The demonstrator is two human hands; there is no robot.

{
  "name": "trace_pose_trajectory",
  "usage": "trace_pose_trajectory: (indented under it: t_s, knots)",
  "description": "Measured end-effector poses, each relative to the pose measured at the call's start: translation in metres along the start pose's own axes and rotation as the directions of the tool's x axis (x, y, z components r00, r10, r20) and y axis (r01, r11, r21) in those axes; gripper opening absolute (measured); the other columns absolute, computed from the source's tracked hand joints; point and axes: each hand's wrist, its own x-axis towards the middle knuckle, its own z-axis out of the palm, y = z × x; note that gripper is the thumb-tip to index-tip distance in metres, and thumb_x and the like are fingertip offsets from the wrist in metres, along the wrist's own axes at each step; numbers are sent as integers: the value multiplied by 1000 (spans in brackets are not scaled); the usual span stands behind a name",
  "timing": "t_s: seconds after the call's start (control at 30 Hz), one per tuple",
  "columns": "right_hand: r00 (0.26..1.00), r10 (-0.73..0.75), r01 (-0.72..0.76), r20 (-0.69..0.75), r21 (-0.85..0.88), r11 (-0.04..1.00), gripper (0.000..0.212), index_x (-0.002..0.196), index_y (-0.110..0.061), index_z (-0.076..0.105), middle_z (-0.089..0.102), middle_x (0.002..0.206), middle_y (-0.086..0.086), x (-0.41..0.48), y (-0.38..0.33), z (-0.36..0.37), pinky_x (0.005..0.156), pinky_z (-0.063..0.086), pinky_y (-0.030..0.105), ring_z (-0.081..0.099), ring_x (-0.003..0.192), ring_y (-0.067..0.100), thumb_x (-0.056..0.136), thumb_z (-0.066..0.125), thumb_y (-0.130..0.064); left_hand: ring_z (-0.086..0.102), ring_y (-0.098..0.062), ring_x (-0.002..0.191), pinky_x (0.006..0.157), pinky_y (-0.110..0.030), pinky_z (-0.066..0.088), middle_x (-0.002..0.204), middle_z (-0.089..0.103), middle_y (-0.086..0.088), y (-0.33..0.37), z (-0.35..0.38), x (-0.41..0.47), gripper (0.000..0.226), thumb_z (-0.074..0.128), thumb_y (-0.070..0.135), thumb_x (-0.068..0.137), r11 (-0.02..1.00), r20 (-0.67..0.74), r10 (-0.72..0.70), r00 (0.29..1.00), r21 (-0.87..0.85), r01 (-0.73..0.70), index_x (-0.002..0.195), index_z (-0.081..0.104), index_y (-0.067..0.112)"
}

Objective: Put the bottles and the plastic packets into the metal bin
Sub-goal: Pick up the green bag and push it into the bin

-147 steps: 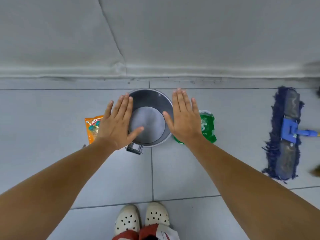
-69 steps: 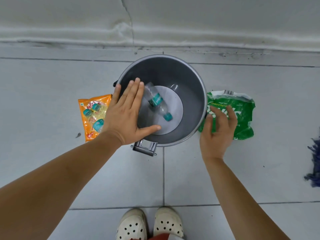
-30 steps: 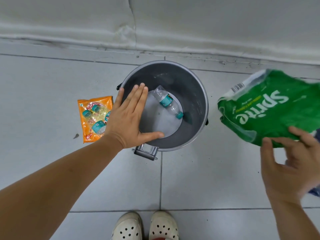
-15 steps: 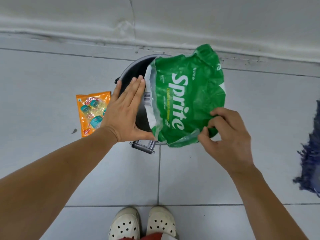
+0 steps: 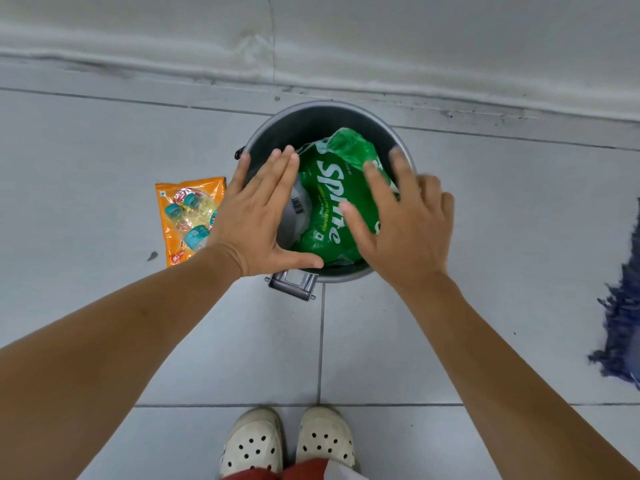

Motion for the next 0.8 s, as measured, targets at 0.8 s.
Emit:
trace_pose_trajectory:
  t_s: [0.8]
  knots:
    - [969,118,-111,216,-44,993,90,153,-17,1,0,161,14,21,3,42,118,3,49,-2,148,27,87,15,-76,10,-27,149,119,-52,4,161,10,-12,-48,52,-22,52,17,40,101,525,-81,-821,565,-492,694,151,21,29]
